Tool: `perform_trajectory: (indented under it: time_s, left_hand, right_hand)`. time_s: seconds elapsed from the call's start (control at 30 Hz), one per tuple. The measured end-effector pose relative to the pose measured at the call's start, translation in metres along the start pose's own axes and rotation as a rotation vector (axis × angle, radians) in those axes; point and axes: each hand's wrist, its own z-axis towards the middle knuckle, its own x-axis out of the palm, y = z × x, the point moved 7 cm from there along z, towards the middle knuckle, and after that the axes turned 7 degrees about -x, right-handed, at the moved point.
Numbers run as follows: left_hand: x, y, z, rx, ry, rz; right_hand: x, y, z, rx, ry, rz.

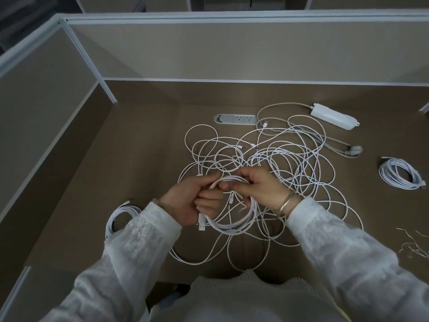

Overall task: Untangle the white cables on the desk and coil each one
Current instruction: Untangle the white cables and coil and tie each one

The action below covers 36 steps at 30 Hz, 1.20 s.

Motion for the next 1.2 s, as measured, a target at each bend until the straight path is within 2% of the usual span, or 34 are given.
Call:
perform_trajectory:
  time_s: [0.23,0.27,0.3,0.4,0.5,0.7,0.87,0.93,1.07,1.13,1.2]
  left_hand:
    - [-0.003,0.005,0.004,0.024,0.095,-0.129]
    - [-0.004,0.004,0.005,0.04,0.092,-0.149]
    - [-0.005,0.002,0.004,0.054,0.094,-0.176]
    - [-0.004,-0.006,-0.002,0.091,0.116,-0.196]
    - [-0.011,-0.008,-0.006,0.108,0.031,-0.078]
    - [-0.011,0.002,-0.009,0.071,0.08,0.046]
    - [-0.002,0.001,-0.007,0.09,0.192,-0.037]
    - [-0.004,-0.001,-0.012,0.093,0.205,-0.05]
    - [-0.01,0.0,-0.025,0.13,0.092,0.119]
    - [-0.012,-0.002,-0.031,0.141,0.077,0.177]
    - [-0.013,-0.002,-0.032,0.137,0.125,0.197]
  right_hand:
    - [-0.002,0.013,0.0,-0.237,-0.137,-0.498]
    - [-0.001,0.01,0.001,-0.211,-0.146,-0.466]
    - [0.002,0.003,0.0,-0.137,-0.13,-0.299]
    - [0.021,-0.017,-0.007,0.136,-0.033,0.501]
    - [0.02,-0.019,-0.014,0.213,-0.037,0.768]
    - [0.024,-0.014,-0.021,0.237,0.01,0.87]
    - [0.028,-0.011,-0.017,0.309,0.072,0.905]
    - [0.027,-0.005,-0.021,0.313,0.142,0.87]
    - [0.019,0.003,-0.031,0.296,0.263,0.727]
    - [0.018,0.006,-0.032,0.249,0.283,0.645]
    - [0.018,0.006,-0.031,0.208,0.266,0.64]
